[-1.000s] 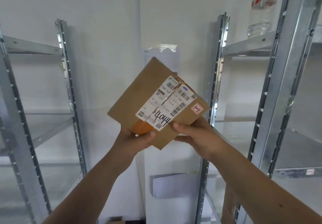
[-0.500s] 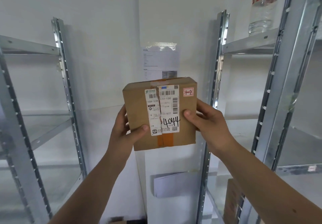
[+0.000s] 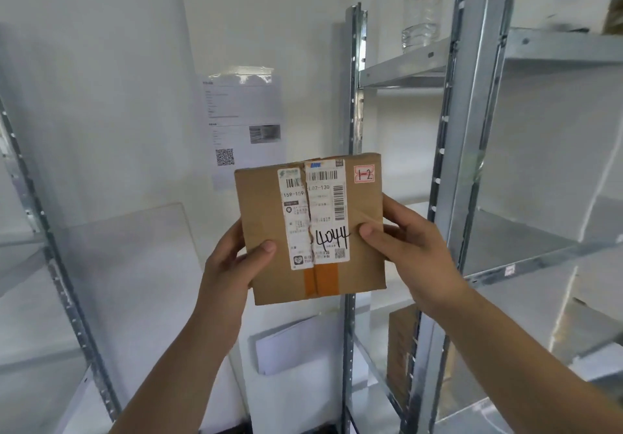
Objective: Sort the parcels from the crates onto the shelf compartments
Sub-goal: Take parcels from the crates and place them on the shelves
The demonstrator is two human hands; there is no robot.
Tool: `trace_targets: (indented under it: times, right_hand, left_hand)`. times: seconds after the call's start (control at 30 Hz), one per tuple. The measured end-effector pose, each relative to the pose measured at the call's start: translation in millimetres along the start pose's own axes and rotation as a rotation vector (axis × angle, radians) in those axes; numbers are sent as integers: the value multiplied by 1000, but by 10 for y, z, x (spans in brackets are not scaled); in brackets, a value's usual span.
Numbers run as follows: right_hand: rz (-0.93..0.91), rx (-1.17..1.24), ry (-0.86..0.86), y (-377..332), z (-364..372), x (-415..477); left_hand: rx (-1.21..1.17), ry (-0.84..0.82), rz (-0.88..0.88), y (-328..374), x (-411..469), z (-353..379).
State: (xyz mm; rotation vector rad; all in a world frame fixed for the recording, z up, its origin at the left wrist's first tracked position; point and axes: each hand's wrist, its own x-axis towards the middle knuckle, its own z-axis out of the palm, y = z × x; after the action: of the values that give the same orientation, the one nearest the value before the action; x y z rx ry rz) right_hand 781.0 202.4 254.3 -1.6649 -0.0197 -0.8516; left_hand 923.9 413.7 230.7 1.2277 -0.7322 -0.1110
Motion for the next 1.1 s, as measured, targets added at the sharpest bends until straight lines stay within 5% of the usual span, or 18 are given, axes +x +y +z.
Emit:
trace_targets:
  times: [0.73, 1.1]
  right_hand:
    - [69, -85, 347, -421, -413, -1086]
    - [94, -122, 552, -861, -1167, -2001]
  left_hand:
    - [-123, -295, -129, 35, -396, 704]
    - [-150, -518, -177, 10, -819, 1800]
